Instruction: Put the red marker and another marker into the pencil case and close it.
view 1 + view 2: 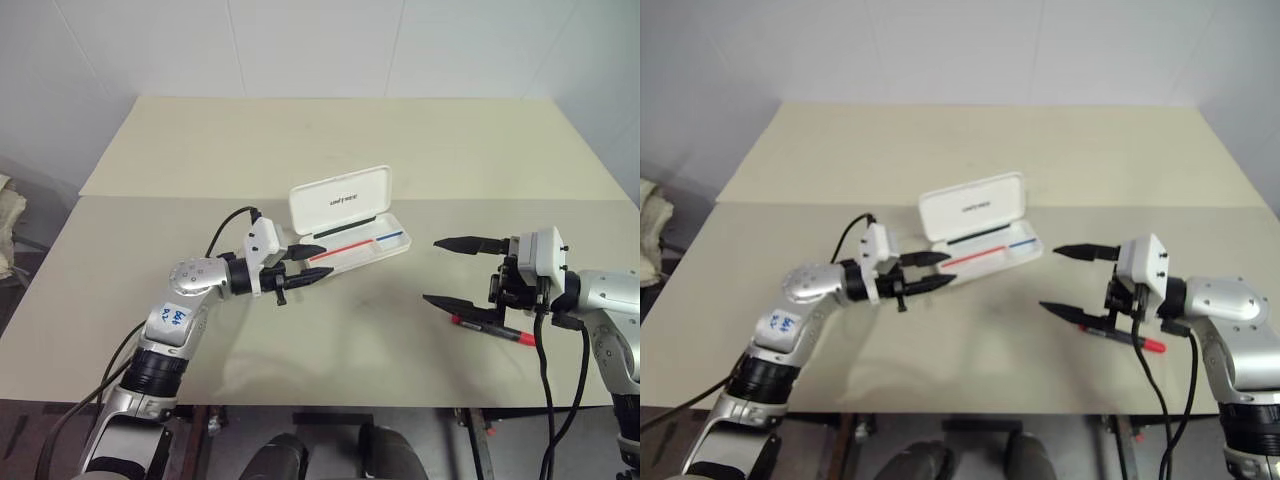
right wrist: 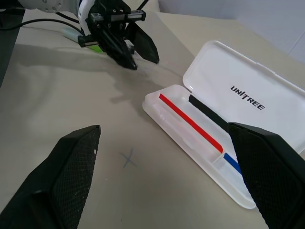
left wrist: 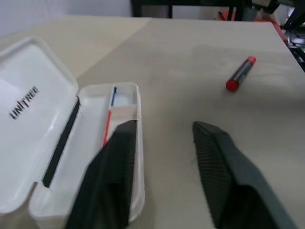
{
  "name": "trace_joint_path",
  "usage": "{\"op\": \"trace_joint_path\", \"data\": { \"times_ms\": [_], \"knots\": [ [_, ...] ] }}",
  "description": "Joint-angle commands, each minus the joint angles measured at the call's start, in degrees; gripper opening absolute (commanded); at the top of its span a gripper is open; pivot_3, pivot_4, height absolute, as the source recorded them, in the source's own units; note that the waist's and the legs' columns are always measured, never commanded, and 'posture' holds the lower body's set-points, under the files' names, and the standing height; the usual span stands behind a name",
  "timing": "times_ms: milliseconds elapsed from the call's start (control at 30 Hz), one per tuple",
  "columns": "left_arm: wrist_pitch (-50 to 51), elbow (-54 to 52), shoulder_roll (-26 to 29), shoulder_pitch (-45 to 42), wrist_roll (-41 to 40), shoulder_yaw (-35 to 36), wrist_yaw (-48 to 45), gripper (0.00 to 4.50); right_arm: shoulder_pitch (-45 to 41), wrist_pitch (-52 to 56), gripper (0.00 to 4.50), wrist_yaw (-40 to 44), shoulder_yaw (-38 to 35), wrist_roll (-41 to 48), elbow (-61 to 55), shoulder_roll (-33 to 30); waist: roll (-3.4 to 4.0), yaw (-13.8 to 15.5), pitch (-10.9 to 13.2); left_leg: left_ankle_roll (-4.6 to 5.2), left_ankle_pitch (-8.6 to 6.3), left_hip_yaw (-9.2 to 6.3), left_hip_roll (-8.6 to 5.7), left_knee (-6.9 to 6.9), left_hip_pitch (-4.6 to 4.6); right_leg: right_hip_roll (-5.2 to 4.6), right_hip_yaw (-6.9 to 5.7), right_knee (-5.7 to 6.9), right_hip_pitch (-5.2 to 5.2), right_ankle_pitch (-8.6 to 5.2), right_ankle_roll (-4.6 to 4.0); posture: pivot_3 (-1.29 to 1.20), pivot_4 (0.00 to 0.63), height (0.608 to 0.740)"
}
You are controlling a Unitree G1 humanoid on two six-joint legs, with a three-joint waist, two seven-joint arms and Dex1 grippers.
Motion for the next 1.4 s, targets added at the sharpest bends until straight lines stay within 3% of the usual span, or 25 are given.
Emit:
{"op": "trace_joint_path", "data": {
  "times_ms": [33, 1033, 1133, 1333, 1400],
  "knots": [
    [-0.99, 0.38, 0.01, -2.01, 4.0, -1.94, 1.21, 3.06, 0.92, 0.52, 4.5, -1.19, -1.9, 1.41, -3.49, -0.63, -0.01, 0.07, 0.0, 0.0, 0.0, 0.01, 0.0, 0.0, 0.0, 0.0, 0.01, 0.0, 0.01, 0.0, 0.0, 0.0, 0.15, 0.74],
    [6.38, 13.68, -4.22, -11.05, 13.83, -9.15, 0.03, 3.06, 1.41, 2.0, 4.5, -2.43, -2.5, 2.1, -6.69, -1.91, -0.08, 0.2, 0.04, 0.0, 0.0, -0.01, -0.01, 0.07, 0.0, 0.01, -0.02, 0.02, 0.03, 0.02, 0.03, 0.0, 0.15, 0.74],
    [7.54, 15.39, -4.4, -12.97, 14.55, -10.59, -1.52, 2.41, 0.79, 1.9, 4.5, -2.46, -2.37, 2.09, -6.59, -2.18, -0.09, 0.16, 0.03, 0.0, 0.0, 0.0, -0.01, 0.06, 0.0, 0.02, -0.02, 0.01, 0.03, 0.02, 0.03, 0.0, 0.15, 0.74],
    [8.51, 17.47, -4.75, -15.56, 16.19, -12.83, -3.63, 0.37, -0.16, 1.9, 4.5, -2.93, -2.43, 2.13, -6.99, -2.43, -0.1, 0.14, 0.03, 0.0, 0.0, 0.0, 0.0, 0.06, 0.0, 0.02, -0.03, 0.02, 0.02, 0.02, 0.03, 0.0, 0.15, 0.74],
    [8.89, 17.78, -4.94, -16.03, 16.64, -13.4, -4.26, 0.02, -0.43, 1.85, 4.5, -3.08, -2.42, 2.09, -7.16, -2.5, -0.1, 0.24, 0.03, 0.0, 0.0, 0.0, -0.01, 0.05, 0.0, 0.02, -0.04, 0.02, 0.02, 0.02, 0.03, 0.0, 0.15, 0.74]
  ]
}}
